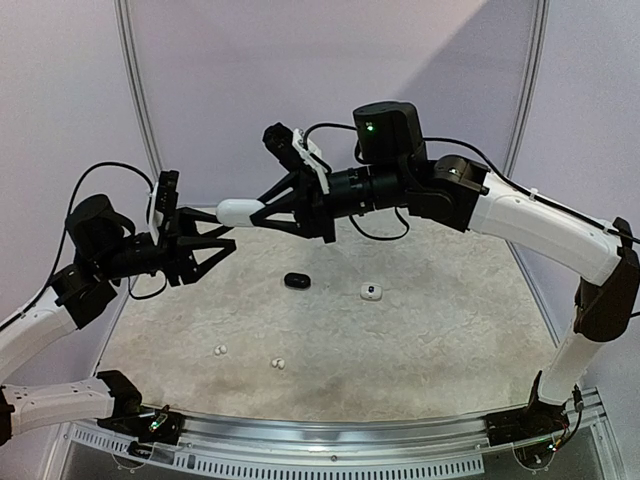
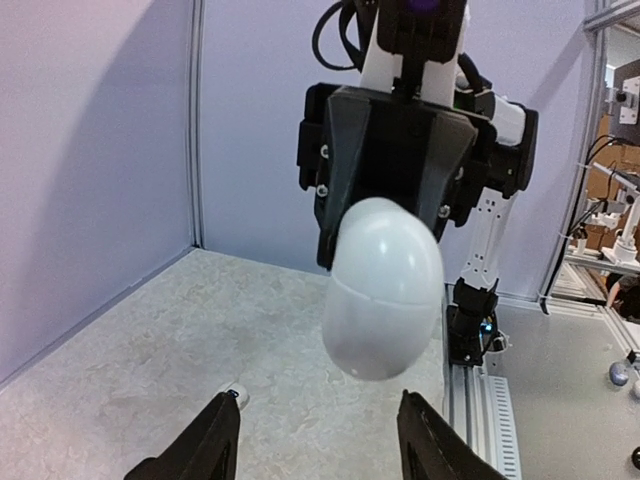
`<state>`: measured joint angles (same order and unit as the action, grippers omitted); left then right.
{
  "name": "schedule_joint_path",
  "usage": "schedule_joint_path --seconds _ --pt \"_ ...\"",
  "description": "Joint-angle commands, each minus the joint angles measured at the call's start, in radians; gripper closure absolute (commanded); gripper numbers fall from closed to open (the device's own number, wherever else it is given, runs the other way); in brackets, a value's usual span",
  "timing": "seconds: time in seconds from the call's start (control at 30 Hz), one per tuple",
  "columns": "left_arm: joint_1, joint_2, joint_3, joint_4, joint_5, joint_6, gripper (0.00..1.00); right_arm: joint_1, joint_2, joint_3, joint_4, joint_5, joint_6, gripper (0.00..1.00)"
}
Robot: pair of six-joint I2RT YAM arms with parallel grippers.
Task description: Insert the wireless bluetooth earbuds into the charging case
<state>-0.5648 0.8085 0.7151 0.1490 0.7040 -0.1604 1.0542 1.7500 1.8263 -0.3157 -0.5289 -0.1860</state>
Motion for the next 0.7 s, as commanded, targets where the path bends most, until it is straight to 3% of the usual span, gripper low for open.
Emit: schedule_joint_path --seconds 0.0,0.67 --pt "-0.013 0.014 -0.017 0.118 -0.007 -0.036 0.47 0.011 0.019 0.027 -0.019 0.001 -0.032 1.0" --pt "-0.032 0.029 -0.014 0.153 0.095 -0.006 0.69 0.013 0.052 0.054 -0.034 0.002 -0.059 1.0"
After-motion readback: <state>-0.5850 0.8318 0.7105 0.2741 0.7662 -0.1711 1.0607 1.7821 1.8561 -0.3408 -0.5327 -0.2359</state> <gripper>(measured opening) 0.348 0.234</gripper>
